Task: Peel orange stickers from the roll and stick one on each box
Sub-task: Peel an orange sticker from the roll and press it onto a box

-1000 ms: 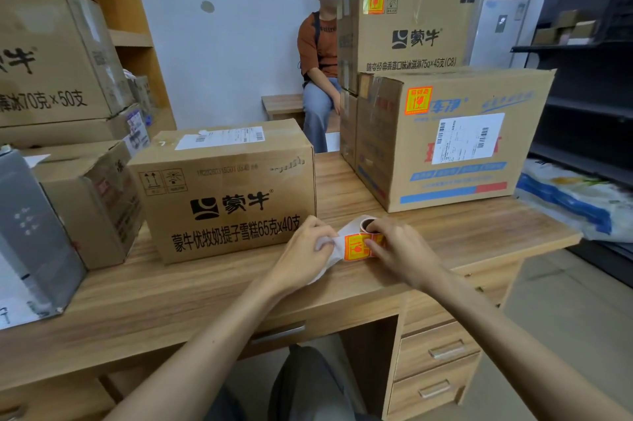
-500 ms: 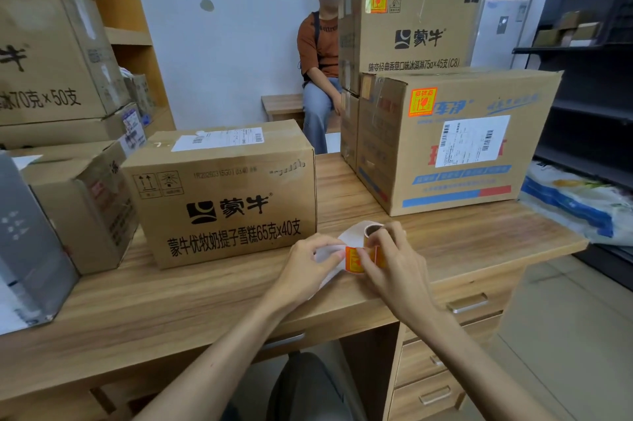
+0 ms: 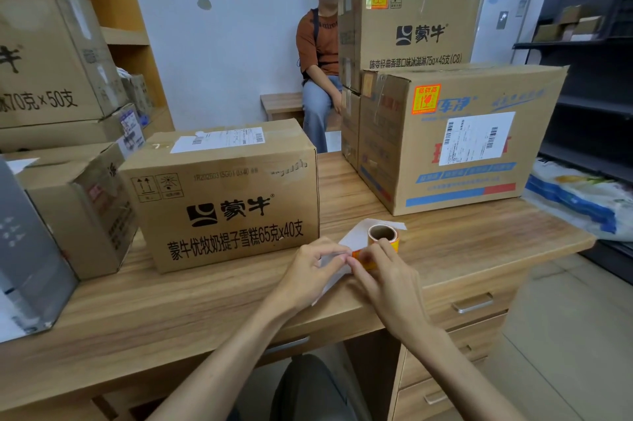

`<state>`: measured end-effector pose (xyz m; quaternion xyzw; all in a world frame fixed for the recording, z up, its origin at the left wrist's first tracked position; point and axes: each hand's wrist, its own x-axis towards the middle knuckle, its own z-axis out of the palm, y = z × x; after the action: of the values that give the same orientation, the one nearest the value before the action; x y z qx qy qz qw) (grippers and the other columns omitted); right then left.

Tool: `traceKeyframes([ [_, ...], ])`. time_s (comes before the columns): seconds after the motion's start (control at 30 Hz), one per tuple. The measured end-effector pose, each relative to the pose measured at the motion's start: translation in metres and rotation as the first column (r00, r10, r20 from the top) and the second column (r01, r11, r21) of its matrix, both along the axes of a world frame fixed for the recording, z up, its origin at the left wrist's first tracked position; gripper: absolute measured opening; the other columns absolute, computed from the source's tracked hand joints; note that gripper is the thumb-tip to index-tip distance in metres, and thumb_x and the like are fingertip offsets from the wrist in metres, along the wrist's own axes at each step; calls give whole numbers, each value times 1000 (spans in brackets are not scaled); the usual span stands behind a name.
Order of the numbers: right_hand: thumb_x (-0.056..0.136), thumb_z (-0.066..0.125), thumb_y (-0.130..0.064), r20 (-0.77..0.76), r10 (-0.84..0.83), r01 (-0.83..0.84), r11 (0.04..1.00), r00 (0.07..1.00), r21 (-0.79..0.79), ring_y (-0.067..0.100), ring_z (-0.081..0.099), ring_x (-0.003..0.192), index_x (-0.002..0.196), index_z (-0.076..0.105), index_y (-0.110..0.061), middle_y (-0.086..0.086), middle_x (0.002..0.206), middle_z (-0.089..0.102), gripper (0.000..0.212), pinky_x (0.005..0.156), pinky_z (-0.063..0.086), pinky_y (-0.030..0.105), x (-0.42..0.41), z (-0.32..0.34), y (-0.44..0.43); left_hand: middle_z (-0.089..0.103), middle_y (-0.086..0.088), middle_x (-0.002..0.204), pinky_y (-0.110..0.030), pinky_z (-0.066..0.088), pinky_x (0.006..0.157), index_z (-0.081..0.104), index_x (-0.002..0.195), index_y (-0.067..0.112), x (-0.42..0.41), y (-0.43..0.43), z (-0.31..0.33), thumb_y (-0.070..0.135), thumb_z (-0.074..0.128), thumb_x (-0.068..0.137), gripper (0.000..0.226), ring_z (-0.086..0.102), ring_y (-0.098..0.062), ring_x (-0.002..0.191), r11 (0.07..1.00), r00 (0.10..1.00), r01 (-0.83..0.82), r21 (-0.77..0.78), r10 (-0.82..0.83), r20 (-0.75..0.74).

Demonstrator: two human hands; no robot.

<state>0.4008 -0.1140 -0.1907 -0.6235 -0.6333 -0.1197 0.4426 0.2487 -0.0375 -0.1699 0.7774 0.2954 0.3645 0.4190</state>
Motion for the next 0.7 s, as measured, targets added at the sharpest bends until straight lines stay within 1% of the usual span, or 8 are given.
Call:
traceKeyframes([
  [0.1, 94, 45, -54, -43, 19, -19, 1000, 999, -8, 12, 55, 64, 86, 56, -22, -11, 90, 52, 35, 47, 43, 30, 1, -2, 1, 66, 11, 101, -25, 45, 96, 78, 100, 34, 0, 0, 0, 18, 61, 100, 23, 60, -7, 105, 999, 999, 32, 2, -32, 2],
  [0.2, 94, 57, -44, -89, 15, -16, 1000, 996, -15, 12, 54, 66, 84, 56, -21, -10, 88, 54, 25, 52, 45, 34, 4, -3, 1, 65, 16, 101, -27, 44, 98, 77, 96, 43, -1, 0, 1, 19, 61, 101, 30, 59, -7, 107, 998, 998, 56, 5, -56, -7],
  [0.33, 92, 68, -32, -96, 33, -36, 999, 995, -30, 6, 49, 65, 84, 58, -20, -10, 88, 55, 17, 54, 43, 30, 7, -1, 0, 65, 8, 104, -35, 45, 102, 79, 98, 40, -1, 0, 0, 20, 61, 100, 27, 59, -10, 108, 997, 997, 76, 7, -76, -1],
  [0.47, 91, 69, -27, -115, 77, -80, 996, 990, -28, 4, 49, 68, 84, 60, -19, -11, 87, 55, 14, 57, 43, 25, 10, 1, -1, 65, 7, 105, -34, 45, 100, 79, 101, 37, -1, 0, -1, 23, 61, 100, 23, 59, -10, 108, 998, 998, 70, 6, -70, -12],
  [0.53, 91, 70, -24, -119, 82, -86, 996, 989, -24, 5, 51, 69, 85, 62, -18, -11, 88, 57, 11, 59, 47, 30, 11, 2, -1, 66, 7, 106, -30, 44, 97, 79, 103, 35, -1, -1, -1, 24, 61, 100, 22, 58, -9, 107, 999, 998, 54, -1, -54, -14],
  [0.6, 90, 69, -23, -129, 78, -82, 996, 989, -26, 8, 55, 71, 87, 63, -18, -10, 90, 60, 8, 61, 51, 37, 11, 1, -1, 67, 6, 106, -27, 44, 94, 77, 102, 41, -1, -1, -1, 24, 62, 100, 22, 59, -8, 107, 999, 999, 43, -15, -43, -2],
  [0.67, 90, 69, -22, -155, 79, -84, 996, 985, -30, 8, 56, 72, 88, 64, -20, -11, 89, 60, 6, 63, 51, 39, 10, 2, -1, 68, 8, 104, -27, 44, 93, 76, 100, 43, 0, 0, -2, 25, 63, 99, 22, 59, -8, 106, 1000, 1000, 22, -18, -22, 2],
  [0.7, 89, 69, -21, -179, 81, -89, 995, 980, -37, 8, 56, 71, 88, 64, -21, -13, 87, 61, 6, 63, 51, 39, 10, 3, -2, 69, 9, 104, -28, 45, 93, 77, 101, 40, 0, 1, -3, 25, 64, 99, 20, 59, -8, 106, 1000, 1000, 1, -20, -1, 5],
])
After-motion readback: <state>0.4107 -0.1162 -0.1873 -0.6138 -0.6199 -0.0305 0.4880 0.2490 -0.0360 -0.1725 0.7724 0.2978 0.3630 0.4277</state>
